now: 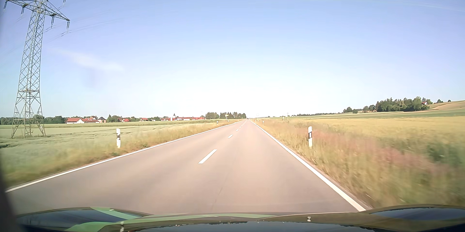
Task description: Follow the waypoints while adhering to traffic rules and regulations
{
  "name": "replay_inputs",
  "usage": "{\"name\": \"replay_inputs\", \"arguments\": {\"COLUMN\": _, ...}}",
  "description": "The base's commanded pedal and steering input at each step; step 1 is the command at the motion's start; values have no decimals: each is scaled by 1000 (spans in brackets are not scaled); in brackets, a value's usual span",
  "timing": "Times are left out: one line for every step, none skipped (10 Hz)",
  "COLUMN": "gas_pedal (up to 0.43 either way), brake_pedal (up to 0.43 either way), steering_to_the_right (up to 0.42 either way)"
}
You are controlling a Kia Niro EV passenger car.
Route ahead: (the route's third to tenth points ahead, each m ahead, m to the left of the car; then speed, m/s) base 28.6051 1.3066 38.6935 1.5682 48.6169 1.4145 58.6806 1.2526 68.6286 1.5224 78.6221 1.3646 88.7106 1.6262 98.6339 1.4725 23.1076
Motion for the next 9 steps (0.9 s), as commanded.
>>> {"name": "replay_inputs", "arguments": {"gas_pedal": 130, "brake_pedal": 0, "steering_to_the_right": -1}}
{"name": "replay_inputs", "arguments": {"gas_pedal": 138, "brake_pedal": 0, "steering_to_the_right": -1}}
{"name": "replay_inputs", "arguments": {"gas_pedal": 150, "brake_pedal": 0, "steering_to_the_right": -1}}
{"name": "replay_inputs", "arguments": {"gas_pedal": 177, "brake_pedal": 0, "steering_to_the_right": -1}}
{"name": "replay_inputs", "arguments": {"gas_pedal": 197, "brake_pedal": 0, "steering_to_the_right": -1}}
{"name": "replay_inputs", "arguments": {"gas_pedal": 228, "brake_pedal": 0, "steering_to_the_right": -1}}
{"name": "replay_inputs", "arguments": {"gas_pedal": 240, "brake_pedal": 0, "steering_to_the_right": -1}}
{"name": "replay_inputs", "arguments": {"gas_pedal": 260, "brake_pedal": 0, "steering_to_the_right": -1}}
{"name": "replay_inputs", "arguments": {"gas_pedal": 280, "brake_pedal": 0, "steering_to_the_right": -1}}
